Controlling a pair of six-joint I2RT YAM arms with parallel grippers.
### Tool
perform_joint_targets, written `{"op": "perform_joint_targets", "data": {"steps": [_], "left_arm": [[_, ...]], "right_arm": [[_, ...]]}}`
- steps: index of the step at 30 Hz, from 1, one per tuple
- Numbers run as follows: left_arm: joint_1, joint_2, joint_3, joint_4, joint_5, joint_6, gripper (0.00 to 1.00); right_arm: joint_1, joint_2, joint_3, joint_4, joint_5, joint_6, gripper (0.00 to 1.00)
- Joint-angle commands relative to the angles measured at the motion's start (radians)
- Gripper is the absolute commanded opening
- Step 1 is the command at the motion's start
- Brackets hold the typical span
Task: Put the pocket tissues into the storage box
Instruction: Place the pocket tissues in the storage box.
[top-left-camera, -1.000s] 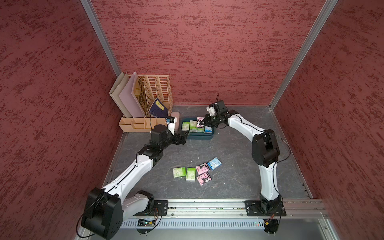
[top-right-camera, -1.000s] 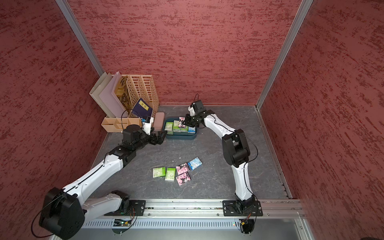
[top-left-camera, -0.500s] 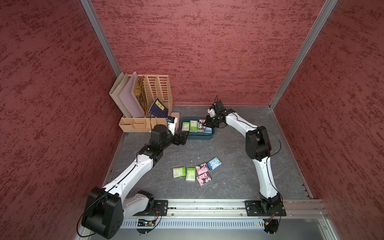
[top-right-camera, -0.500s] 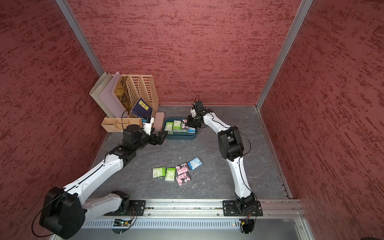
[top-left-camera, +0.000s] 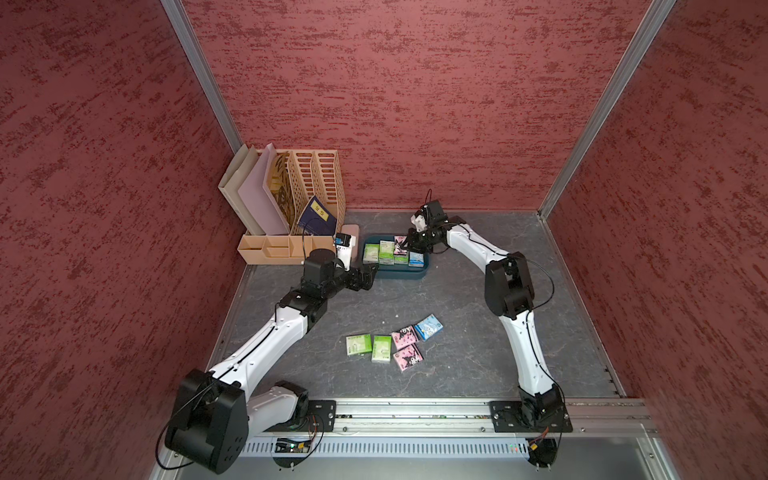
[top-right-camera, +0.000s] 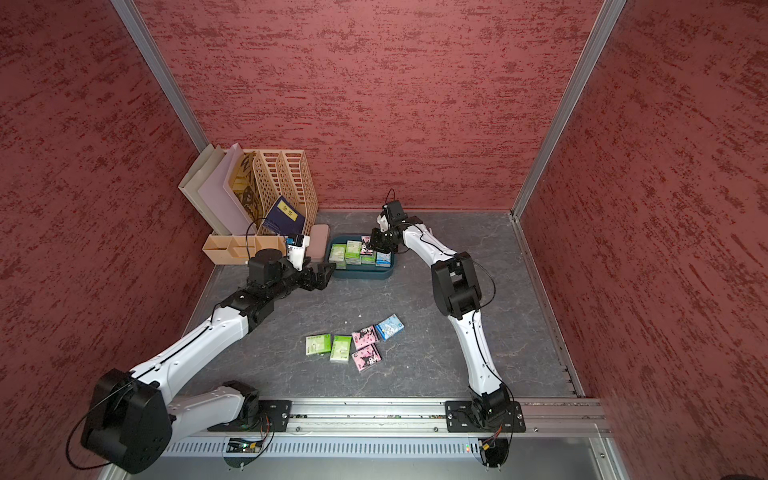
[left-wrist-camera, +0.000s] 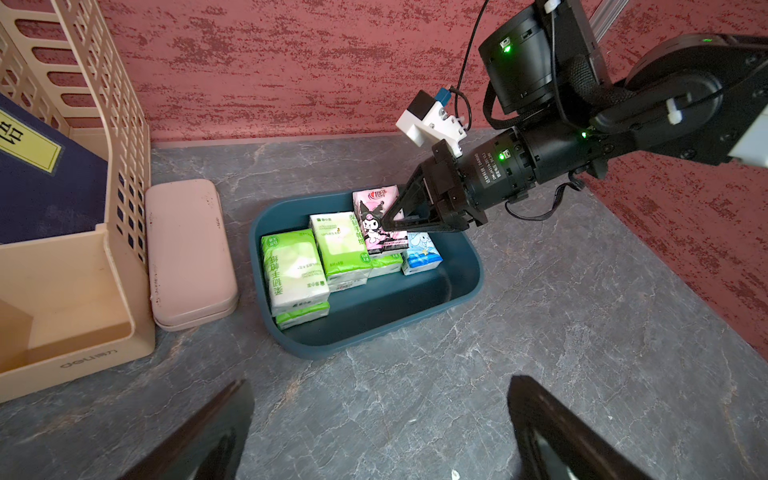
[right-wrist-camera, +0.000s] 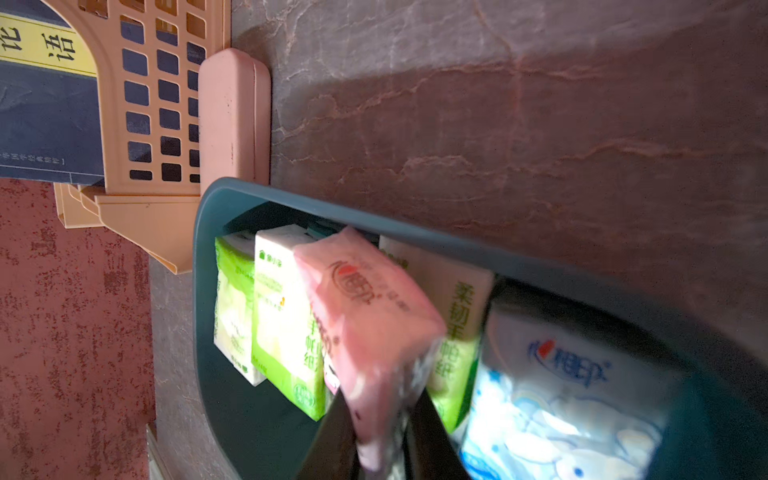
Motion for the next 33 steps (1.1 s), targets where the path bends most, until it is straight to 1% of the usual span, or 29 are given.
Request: {"op": "perform_joint_targets", "data": {"steps": [1, 4, 7, 12, 19, 25, 29, 33], "left_arm": [[0.007, 0.006, 0.022, -0.007, 0.0, 0.0, 1.0], [0.006, 0.009, 0.021, -0.007, -0.001, 0.001, 1.0], [0.006, 0.007, 0.021, -0.008, -0.001, 0.0, 1.0], [0.006, 0.007, 0.027, -0.014, -0.005, -0.009, 1.0], [0.007, 0.002, 0.075, -0.098, -0.02, -0.02, 1.0], [0.006, -0.004, 0.104, -0.161, -0.02, -0.021, 1.0], [0.003, -0.007, 0.117, -0.22, -0.018, -0.017, 1.0], [-0.007, 0.008, 0.134, -0.31, -0.002, 0.001, 1.0]], "right_arm": [[-0.001, 0.034, 0.029, 0.01, -0.019, 0.013, 0.29], [0.0, 0.035, 0.029, 0.008, -0.017, 0.014, 0.34], [-0.001, 0.027, 0.031, 0.003, -0.005, 0.01, 0.42], [-0.001, -0.006, 0.031, -0.006, 0.039, -0.009, 0.46], [-0.001, -0.086, 0.022, -0.032, 0.112, -0.05, 0.53], [-0.001, -0.164, -0.004, -0.023, 0.134, -0.071, 0.57], [0.0, -0.253, -0.071, 0.012, 0.151, -0.083, 0.6], [-0.009, -0.401, -0.222, 0.09, 0.16, -0.08, 0.62]]}}
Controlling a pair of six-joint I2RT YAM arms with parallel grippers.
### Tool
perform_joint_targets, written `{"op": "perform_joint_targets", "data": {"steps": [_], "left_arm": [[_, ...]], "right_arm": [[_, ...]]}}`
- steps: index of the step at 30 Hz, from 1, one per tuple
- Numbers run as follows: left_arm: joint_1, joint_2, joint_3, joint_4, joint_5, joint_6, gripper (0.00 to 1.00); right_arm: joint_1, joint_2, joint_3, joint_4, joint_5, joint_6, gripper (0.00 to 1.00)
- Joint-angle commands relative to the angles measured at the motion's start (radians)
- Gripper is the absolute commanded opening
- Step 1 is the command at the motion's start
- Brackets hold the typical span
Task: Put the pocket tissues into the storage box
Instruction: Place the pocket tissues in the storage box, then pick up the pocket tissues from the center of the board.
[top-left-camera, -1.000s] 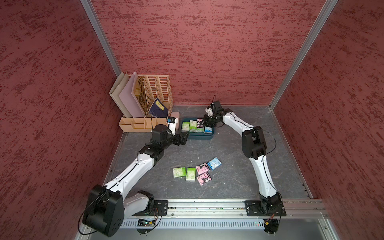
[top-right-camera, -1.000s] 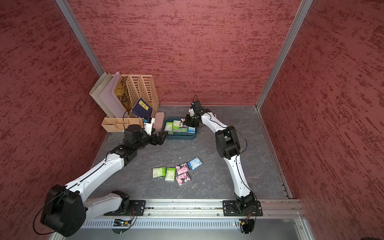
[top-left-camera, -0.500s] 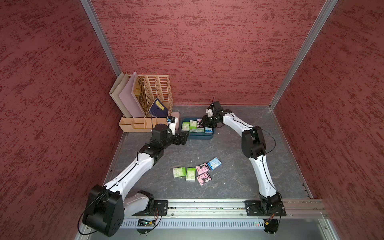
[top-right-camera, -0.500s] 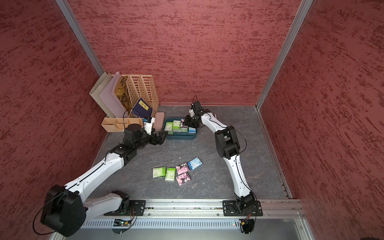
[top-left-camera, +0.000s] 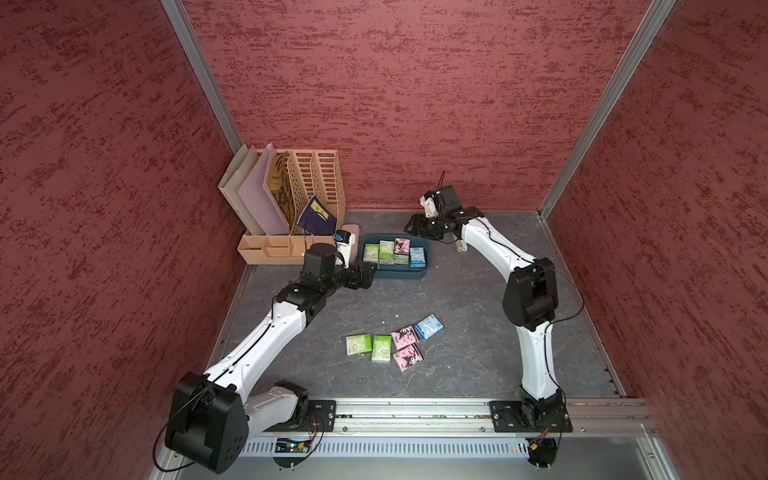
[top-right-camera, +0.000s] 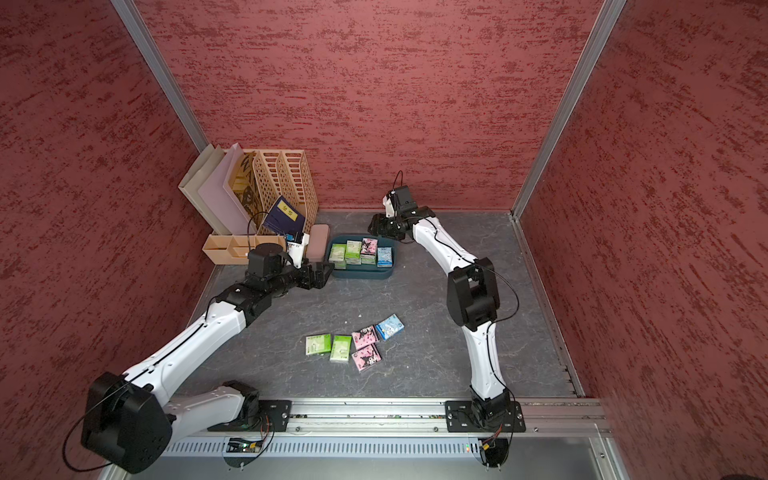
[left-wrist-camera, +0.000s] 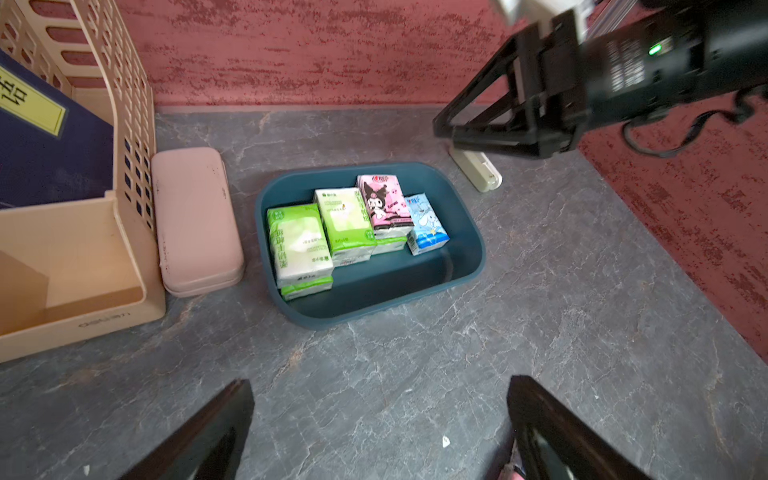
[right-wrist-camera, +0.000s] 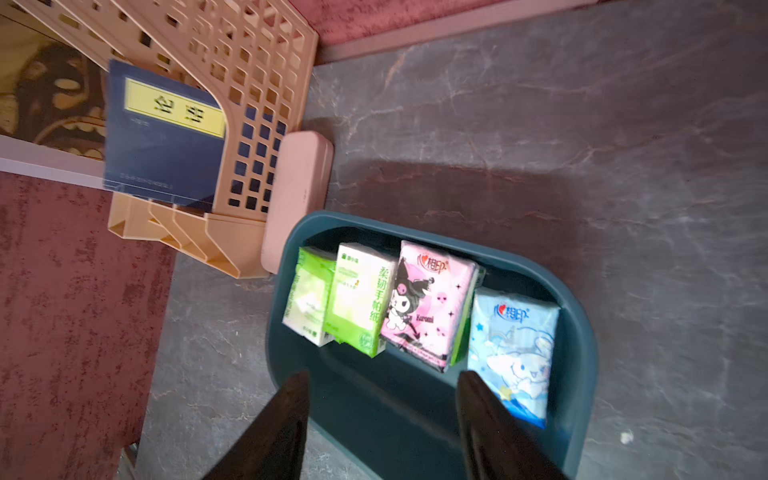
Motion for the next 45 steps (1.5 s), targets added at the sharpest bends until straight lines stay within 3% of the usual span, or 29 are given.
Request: {"op": "perform_joint_targets", "data": {"steps": [1, 11, 21, 32, 45], "left_arm": [[-0.012, 0.017, 0.037, -0.099, 0.024, 0.021, 1.0], [-0.179, 0.288, 0.161, -0.118, 0.234, 0.164, 1.0], [-0.283, 0.573, 0.356, -0.229, 0.279, 0.257, 0.95], [-0.344, 0.69, 0.416, -0.297, 0.275, 0.301, 0.94], [-0.39, 0.775, 0.482, -0.376, 0.321, 0.312, 0.72]], "right_arm": [[-0.017, -0.134, -0.112, 0.083, 0.025, -0.009, 0.62], [-0.142, -0.427, -0.473, 0.151, -0.049, 0.015, 0.56], [-0.181, -0.617, -0.791, 0.217, -0.076, 0.063, 0.53], [-0.199, -0.654, -0.841, 0.181, -0.082, 0.049, 0.52], [-0.217, -0.7, -0.857, 0.144, -0.074, 0.029, 0.52]]}}
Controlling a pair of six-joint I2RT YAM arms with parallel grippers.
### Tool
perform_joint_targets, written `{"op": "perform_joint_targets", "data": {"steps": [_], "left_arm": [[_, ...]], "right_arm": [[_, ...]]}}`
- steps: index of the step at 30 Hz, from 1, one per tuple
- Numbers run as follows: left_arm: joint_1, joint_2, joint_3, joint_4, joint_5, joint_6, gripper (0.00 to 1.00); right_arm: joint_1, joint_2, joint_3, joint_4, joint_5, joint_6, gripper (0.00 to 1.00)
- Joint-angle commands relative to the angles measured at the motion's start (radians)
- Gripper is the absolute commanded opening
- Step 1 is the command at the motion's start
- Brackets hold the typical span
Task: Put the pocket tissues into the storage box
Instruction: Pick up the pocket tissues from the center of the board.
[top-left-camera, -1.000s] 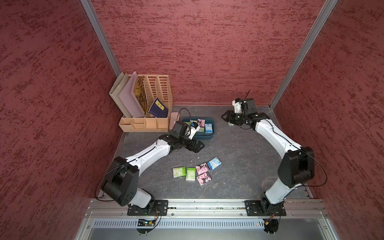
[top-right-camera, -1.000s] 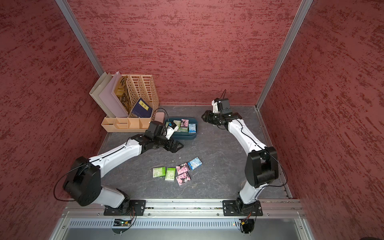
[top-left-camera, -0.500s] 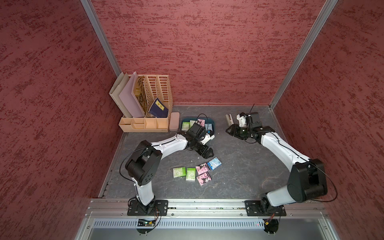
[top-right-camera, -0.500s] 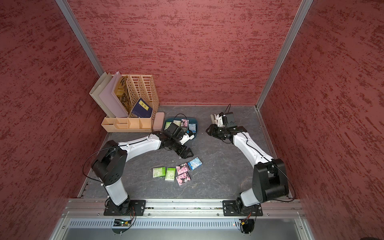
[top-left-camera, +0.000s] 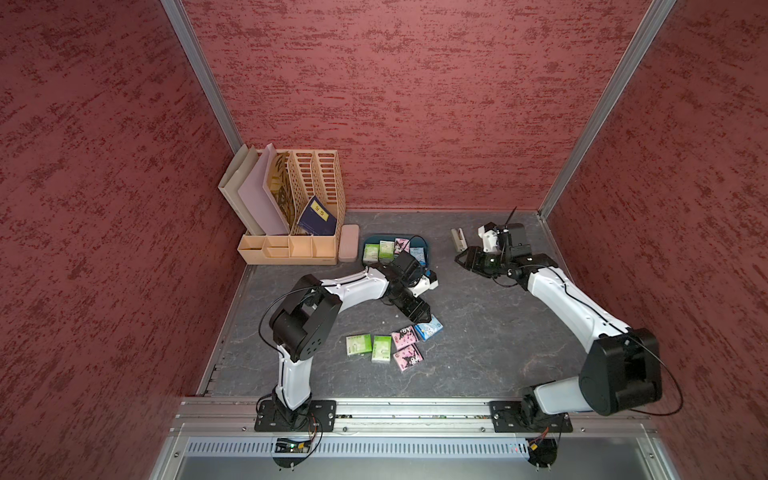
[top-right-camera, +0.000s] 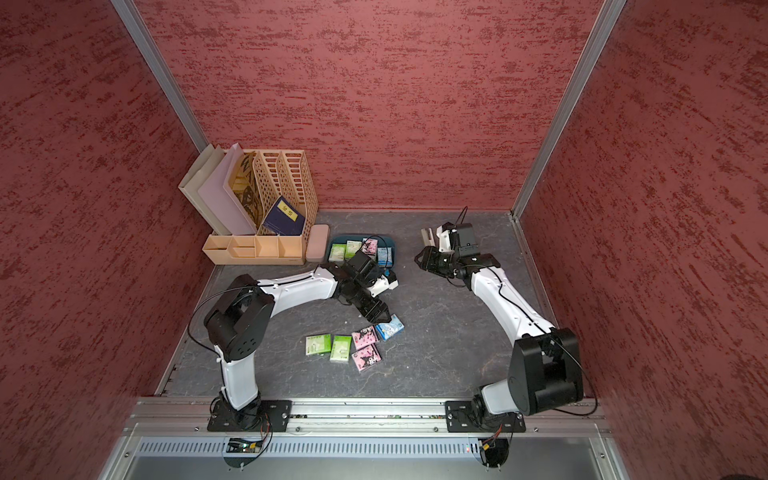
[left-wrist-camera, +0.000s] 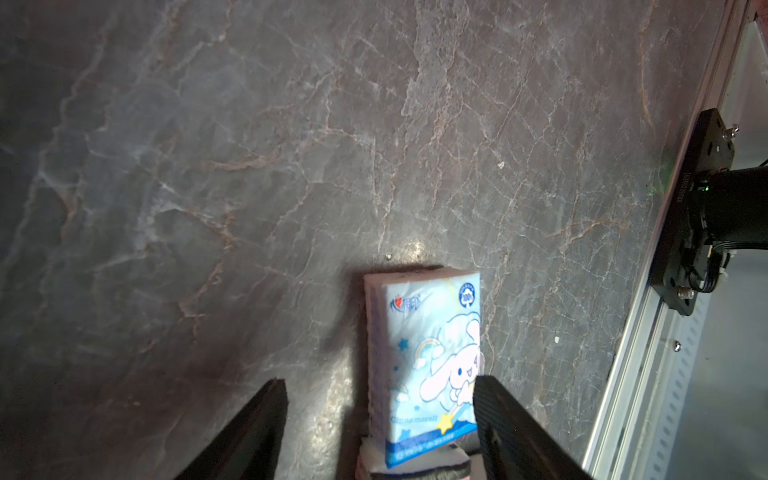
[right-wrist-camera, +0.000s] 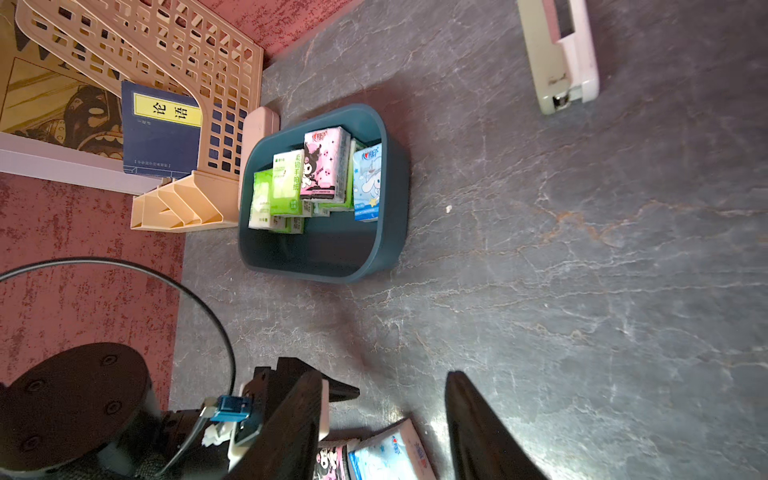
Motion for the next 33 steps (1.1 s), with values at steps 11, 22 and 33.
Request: {"op": "perform_joint_targets", "data": {"steps": [11, 22, 33], "left_arm": [[-0.025, 0.065, 0.064, -0.076, 0.034, 0.028, 0.52], [-0.029, 0.097, 0.087, -0.103, 0.033, 0.029, 0.27], [-0.028, 0.112, 0.102, -0.123, 0.036, 0.038, 0.12]], "right_arm": [[-0.024, -0.03, -0.025, -0.029, -0.005, -0.024, 0.52], [-0.037, -0.047, -0.036, -0.042, -0.001, -0.031, 0.52], [-0.045, -0.059, -0.031, -0.051, 0.002, -0.036, 0.52]]}}
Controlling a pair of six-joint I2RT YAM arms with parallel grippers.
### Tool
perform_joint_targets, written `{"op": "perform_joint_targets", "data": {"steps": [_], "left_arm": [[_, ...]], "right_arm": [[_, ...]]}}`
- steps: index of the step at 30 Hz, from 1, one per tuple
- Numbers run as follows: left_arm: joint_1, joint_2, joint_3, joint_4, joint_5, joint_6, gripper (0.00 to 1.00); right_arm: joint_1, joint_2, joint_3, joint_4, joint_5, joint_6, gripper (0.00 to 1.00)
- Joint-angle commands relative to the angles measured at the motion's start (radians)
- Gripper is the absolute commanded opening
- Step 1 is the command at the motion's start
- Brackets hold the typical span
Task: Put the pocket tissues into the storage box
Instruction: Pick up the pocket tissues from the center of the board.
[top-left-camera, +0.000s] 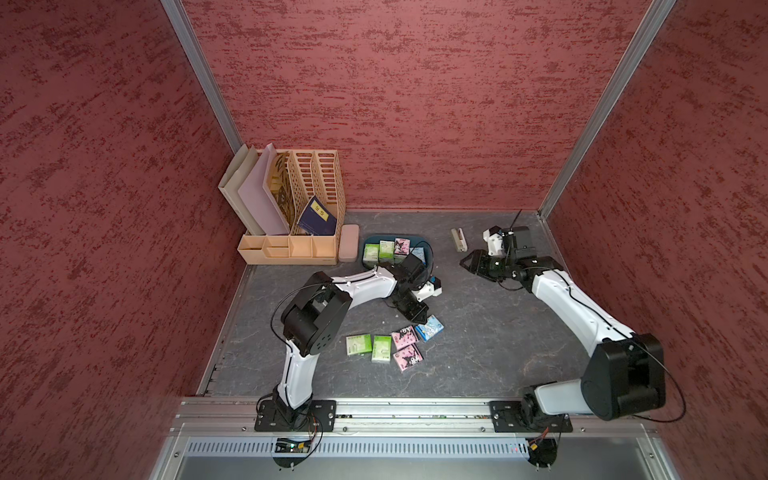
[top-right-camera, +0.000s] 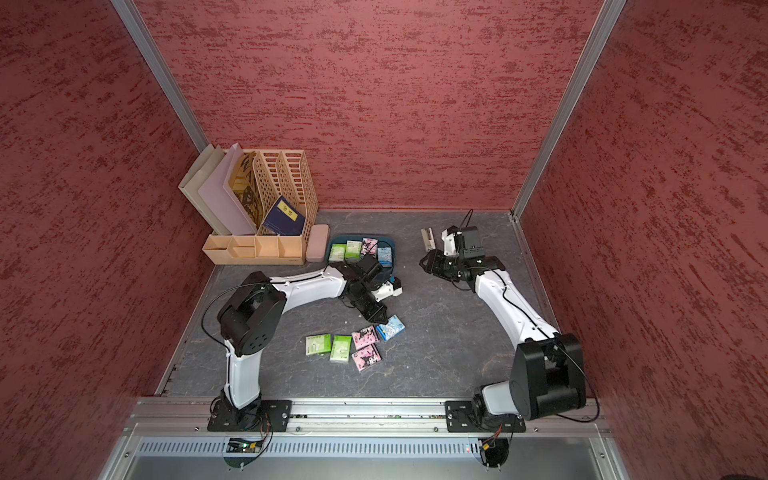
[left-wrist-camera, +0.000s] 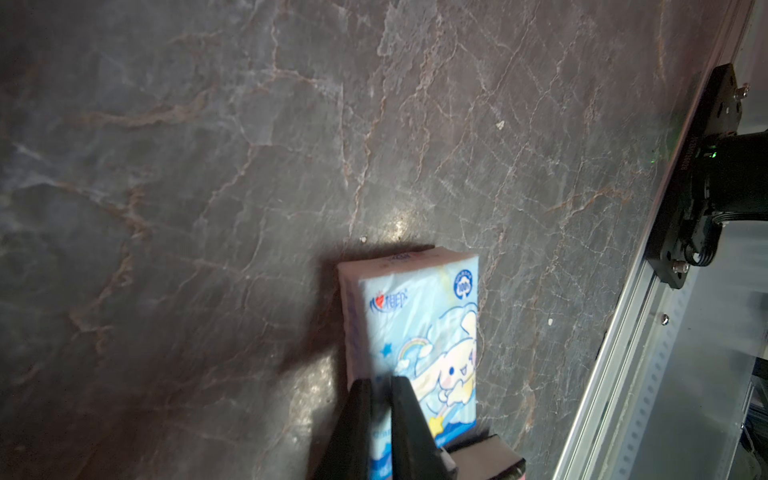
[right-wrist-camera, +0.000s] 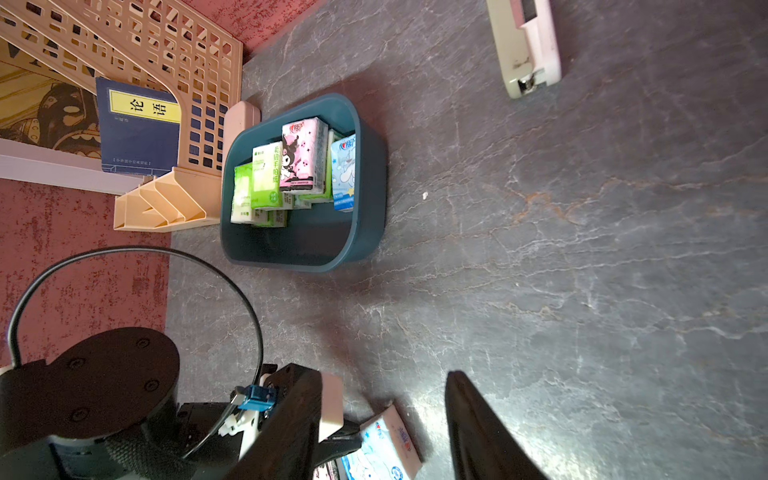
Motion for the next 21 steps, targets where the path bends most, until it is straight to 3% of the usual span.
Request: {"op": "perform_joint_targets", "data": {"steps": [1, 5, 14, 21], "left_arm": [[-0.004, 0.039, 0.03, -0.018, 0.015, 0.016, 0.12], [-0.005, 0.045, 0.032, -0.022, 0.022, 0.018, 0.0], [0.0, 0.015, 0.018, 0.021, 0.005, 0.001, 0.0], [0.063, -0.182, -0.123, 0.253, -0.052, -0.097, 0.0]], "right_arm": [[-0.014, -0.034, -0.003, -0.012, 0.003, -0.017, 0.52], [-0.018, -0.043, -0.003, -0.017, 0.005, -0.018, 0.52], [-0.025, -0.048, 0.003, -0.017, 0.008, -0.017, 0.52], [-0.025, -0.065, -0.001, 0.024, -0.028, 0.003, 0.57]]}}
